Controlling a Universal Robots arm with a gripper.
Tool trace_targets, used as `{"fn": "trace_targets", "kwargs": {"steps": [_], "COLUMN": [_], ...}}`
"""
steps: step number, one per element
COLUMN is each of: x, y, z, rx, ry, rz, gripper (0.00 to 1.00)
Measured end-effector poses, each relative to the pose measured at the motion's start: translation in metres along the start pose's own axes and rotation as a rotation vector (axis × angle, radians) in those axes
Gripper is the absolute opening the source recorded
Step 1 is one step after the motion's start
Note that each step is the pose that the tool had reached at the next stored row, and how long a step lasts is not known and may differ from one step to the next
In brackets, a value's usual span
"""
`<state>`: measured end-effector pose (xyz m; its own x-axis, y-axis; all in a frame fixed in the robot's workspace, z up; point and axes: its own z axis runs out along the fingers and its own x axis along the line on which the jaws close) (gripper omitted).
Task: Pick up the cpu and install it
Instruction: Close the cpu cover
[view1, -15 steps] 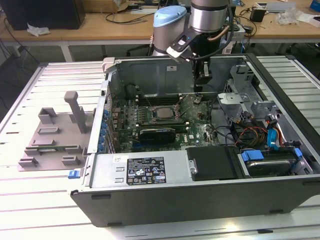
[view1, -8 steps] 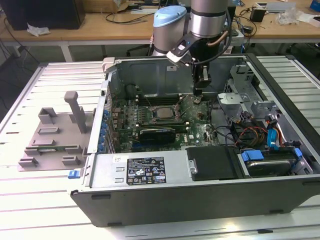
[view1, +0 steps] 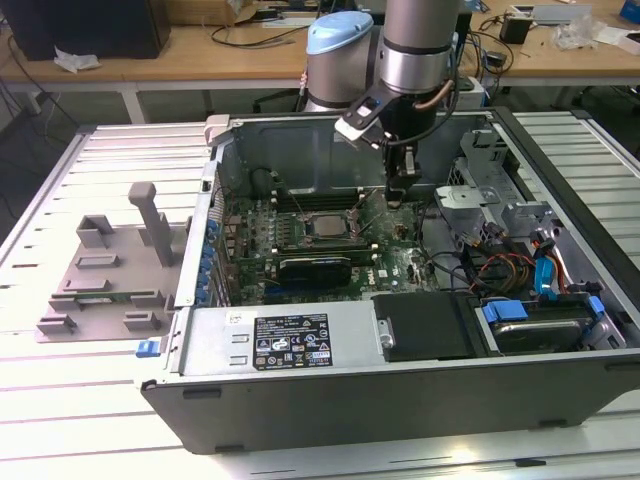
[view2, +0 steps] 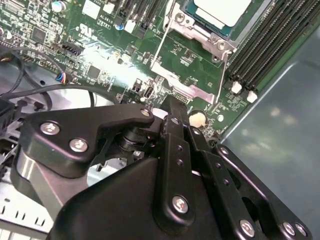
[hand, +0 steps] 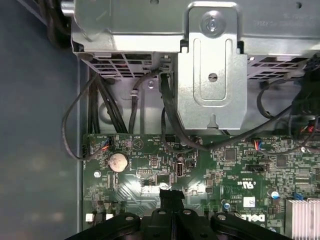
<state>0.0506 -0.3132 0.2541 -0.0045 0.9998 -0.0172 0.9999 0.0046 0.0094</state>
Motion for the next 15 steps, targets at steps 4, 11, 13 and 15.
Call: {"fn": "trace_targets", "kwargs": {"steps": [4, 11, 13, 15], "x": [0.0002, 0.0005, 0.0008, 0.0015], "y": [0.0000, -0.0015, -0.0049, -0.0092], "z": [0.0098, 0.0112, 0.0110, 0.0110], "rx": [0.0033, 0.0034, 0.0035, 0.0034], "ry": [0.0001, 0.0005, 0.0002, 0.0002], "rz": [0.000, 0.000, 0.000, 0.000], "gripper": [0.11, 0.11, 0.11, 0.11]}}
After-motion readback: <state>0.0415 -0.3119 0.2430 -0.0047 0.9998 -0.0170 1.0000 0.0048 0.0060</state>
